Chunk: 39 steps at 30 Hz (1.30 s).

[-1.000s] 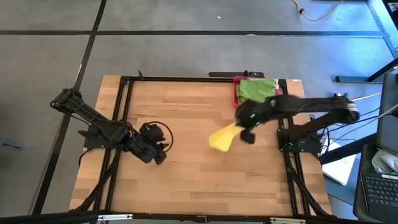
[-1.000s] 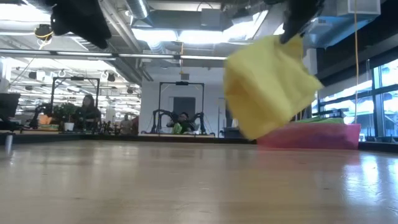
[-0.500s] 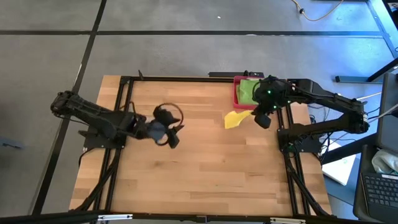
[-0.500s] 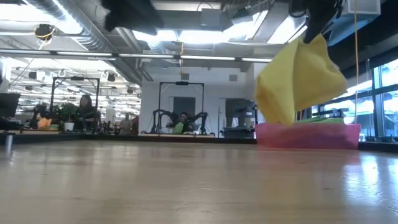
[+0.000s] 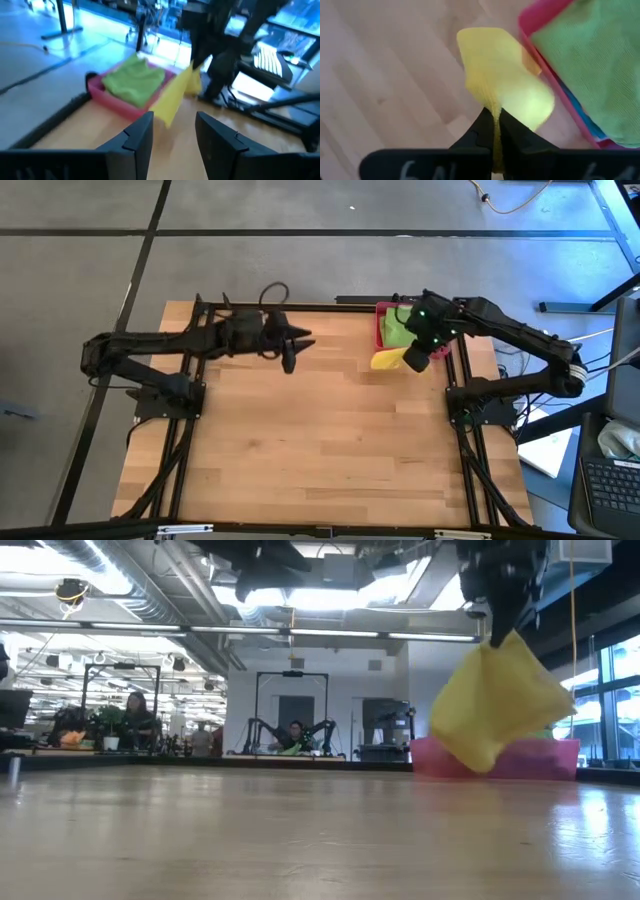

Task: Fold microfiber towels
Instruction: Put the yellow towel into the red bin

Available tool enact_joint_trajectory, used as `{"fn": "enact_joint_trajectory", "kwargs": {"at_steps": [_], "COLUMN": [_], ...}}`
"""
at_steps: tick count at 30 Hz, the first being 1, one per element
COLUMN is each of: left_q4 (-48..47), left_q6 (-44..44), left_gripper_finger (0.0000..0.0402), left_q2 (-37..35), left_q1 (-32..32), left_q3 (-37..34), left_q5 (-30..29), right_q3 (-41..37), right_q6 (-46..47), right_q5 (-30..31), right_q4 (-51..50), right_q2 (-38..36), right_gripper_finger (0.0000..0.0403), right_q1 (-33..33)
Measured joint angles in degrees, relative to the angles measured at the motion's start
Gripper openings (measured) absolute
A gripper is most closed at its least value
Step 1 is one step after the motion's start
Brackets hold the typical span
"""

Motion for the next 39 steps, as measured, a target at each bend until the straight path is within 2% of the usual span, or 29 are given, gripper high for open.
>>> {"fn": "enact_joint_trajectory", "kwargs": {"at_steps": [7, 12, 17, 19, 22, 26, 31, 36, 39], "left_q4": [3.21, 3.81, 10.28, 13.88, 14.07, 14.01, 13.88, 9.35, 5.83], "left_q6": [2.44, 2.47, 2.94, 4.42, 8.33, 12.84, 13.05, 14.48, 13.94], "left_gripper_finger": [0.0137, 0.0137, 0.0137, 0.0137, 0.0137, 0.0137, 0.0137, 0.0137, 0.0137], "left_q2": [0.0, 0.03, 2.31, 4.71, 9.58, 16.63, 24.85, 33.21, 37.35], "left_q1": [5.78, 6.65, 6.65, 6.63, 6.28, 5.99, 5.99, 6.51, 7.55], "left_q3": [0.0, 0.0, 0.09, 0.15, 2.5, 8.59, 17.18, 24.05, 26.05], "left_q5": [4.74, 7.63, 12.05, 13.51, 13.53, 14.05, 17.44, 19.12, 20.38], "right_q3": [-2.61, -2.65, -2.65, -2.65, -2.65, -2.65, -2.65, -2.63, -2.63], "right_q6": [-3.96, -6.32, -6.29, -6.24, -6.2, -5.48, -0.28, 0.46, 0.85], "right_q5": [0.01, -0.28, -0.52, -0.61, -2.06, -2.84, -8.71, -8.92, -6.72], "right_q4": [1.14, 3.44, 6.78, 7.75, 7.94, 8.41, 13.32, 14.21, 13.63], "right_q2": [4.44, 6.2, 6.68, 6.68, 6.68, 6.68, 6.68, 6.68, 6.68], "right_gripper_finger": [0.001, 0.0011, 0.0011, 0.0011, 0.0011, 0.0011, 0.0011, 0.0011, 0.0011], "right_q1": [-7.54, -12.65, -17.38, -18.95, -21.15, -23.4, -25.55, -25.67, -25.67]}}
